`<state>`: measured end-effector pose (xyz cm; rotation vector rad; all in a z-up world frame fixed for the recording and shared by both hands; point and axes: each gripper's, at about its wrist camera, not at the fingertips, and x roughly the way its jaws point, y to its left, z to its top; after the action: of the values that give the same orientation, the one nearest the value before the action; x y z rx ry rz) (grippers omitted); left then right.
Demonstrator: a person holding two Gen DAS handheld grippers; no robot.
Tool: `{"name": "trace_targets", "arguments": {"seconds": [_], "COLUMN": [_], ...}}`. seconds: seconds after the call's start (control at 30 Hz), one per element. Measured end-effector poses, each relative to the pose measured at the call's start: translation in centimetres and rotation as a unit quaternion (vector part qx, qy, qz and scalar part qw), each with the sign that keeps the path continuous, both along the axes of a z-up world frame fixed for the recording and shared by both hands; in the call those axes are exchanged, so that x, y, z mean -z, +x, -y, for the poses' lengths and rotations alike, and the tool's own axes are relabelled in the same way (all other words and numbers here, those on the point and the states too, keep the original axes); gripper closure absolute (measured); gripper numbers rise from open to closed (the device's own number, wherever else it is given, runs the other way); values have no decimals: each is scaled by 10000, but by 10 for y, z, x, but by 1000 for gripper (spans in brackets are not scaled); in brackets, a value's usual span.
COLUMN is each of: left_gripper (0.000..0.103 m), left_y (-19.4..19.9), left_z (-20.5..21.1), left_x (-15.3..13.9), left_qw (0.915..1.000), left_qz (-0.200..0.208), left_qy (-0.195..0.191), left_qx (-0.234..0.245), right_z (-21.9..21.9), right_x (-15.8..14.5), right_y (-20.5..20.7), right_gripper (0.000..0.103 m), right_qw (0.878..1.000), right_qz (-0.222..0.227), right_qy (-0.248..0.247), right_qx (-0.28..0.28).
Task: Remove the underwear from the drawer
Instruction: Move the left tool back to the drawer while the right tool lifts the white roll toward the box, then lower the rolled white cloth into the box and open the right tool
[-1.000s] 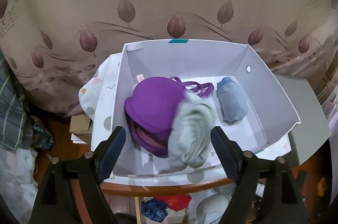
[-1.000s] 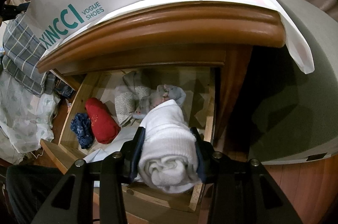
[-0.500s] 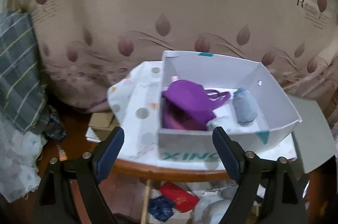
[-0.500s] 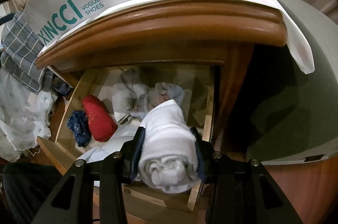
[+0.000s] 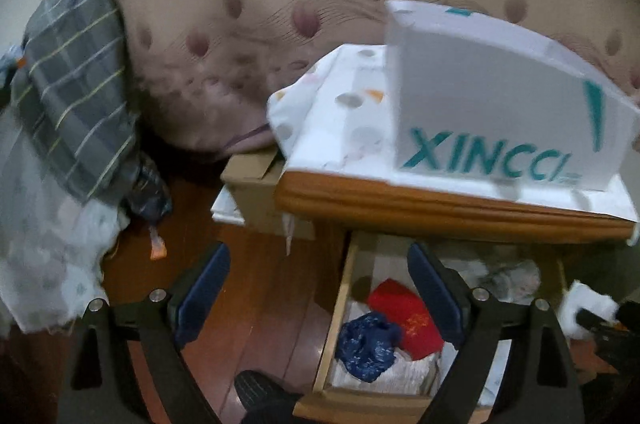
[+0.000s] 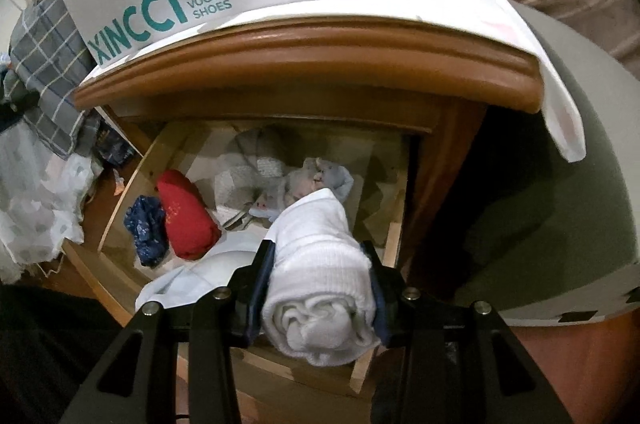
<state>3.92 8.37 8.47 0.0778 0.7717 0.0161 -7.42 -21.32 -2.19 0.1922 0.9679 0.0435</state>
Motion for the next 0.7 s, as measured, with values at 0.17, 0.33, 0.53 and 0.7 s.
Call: {"name": "trace_targets", "arguments": {"seconds": [0.17,0.33,0.53,0.7], "left_gripper": [15,14,14,14], "left_y": [1,7,6,5], "left_z": [-16,-27,-32,-41], "left_x": [33,42,44,41], "left_qw": [9988,9979,9962,9951], "left_qz": [-58,-304,-411,-356], "left_qy": [-208,-341,-493,-386], "left_qx": [-430,-449,-594,-835], "right_z": [6,6,-5,-11], "right_x": [-13,-30,-70,-131], "right_y": [-7,-15,-19,-18], "right_gripper": [61,61,61,61], "right_qw": [9998,9998,9996,9963], "right_qz": [66,58,245,765], "right_qy": [85,110,-83,-280], "right_qx": [152,151,-87,-260]}}
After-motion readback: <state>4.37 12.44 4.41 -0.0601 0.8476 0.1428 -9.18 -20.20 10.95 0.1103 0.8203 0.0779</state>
